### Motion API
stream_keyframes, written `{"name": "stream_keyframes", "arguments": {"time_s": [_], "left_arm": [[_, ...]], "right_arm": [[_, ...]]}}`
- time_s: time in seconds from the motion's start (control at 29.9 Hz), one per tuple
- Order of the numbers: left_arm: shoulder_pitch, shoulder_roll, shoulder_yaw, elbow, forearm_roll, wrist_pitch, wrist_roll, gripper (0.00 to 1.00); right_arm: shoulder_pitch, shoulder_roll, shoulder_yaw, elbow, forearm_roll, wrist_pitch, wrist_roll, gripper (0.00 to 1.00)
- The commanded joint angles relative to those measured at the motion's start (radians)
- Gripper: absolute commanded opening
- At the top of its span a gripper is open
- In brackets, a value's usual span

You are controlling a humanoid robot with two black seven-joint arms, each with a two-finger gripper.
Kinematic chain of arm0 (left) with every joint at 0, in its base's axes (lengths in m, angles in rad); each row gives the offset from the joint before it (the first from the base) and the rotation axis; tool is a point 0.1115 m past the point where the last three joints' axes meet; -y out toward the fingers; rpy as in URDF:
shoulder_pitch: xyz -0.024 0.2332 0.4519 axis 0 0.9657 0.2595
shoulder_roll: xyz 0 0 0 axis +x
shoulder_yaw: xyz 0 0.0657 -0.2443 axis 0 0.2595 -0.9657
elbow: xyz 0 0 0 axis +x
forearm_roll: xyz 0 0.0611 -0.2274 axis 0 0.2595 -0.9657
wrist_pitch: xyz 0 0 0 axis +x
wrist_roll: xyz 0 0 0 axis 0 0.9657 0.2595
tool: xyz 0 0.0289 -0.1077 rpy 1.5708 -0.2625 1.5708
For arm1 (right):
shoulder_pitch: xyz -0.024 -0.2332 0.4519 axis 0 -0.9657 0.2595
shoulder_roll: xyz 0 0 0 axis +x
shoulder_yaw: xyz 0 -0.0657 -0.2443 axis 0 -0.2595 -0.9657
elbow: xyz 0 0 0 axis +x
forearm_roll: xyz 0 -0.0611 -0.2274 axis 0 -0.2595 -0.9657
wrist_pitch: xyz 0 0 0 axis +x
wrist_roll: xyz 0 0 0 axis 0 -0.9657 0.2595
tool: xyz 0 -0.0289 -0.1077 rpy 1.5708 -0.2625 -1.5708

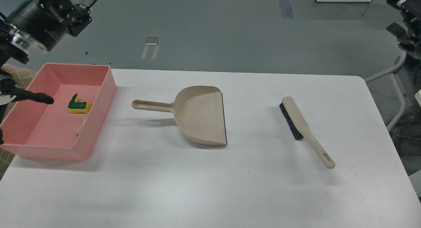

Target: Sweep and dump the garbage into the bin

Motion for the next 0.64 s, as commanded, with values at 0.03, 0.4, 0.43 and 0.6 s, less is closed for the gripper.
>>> {"name": "stream_keyframes", "arguments": {"time_s": [0.03,0.4,0.43,0.6], "left_arm": [[-0.164,-0.123,0.061,0.21,0.004,-0.047,-0.003,0.97],[-0.33,-0.335,0.213,0.582,0.004,-0.134,-0.166,0.97],[-0.33,-0.335,0.213,0.582,0.004,-0.134,-0.166,0.97],[-0.326,-0.416,0.23,0.59,-0.005,-0.134,-0.175,0.97]], "right_arm": [[0.123,0.156,0.022,-0.147,0.016,-0.006,0.084,0.98],[0.163,0.48,0.078,-0.273,0.143,-0.017,0.125,0.99],[0.163,0.481,0.078,-0.273,0.143,-0.017,0.125,0.99],[0.163,0.543,0.078,-0.275,0.143,-0.09,0.125,0.98]]}}
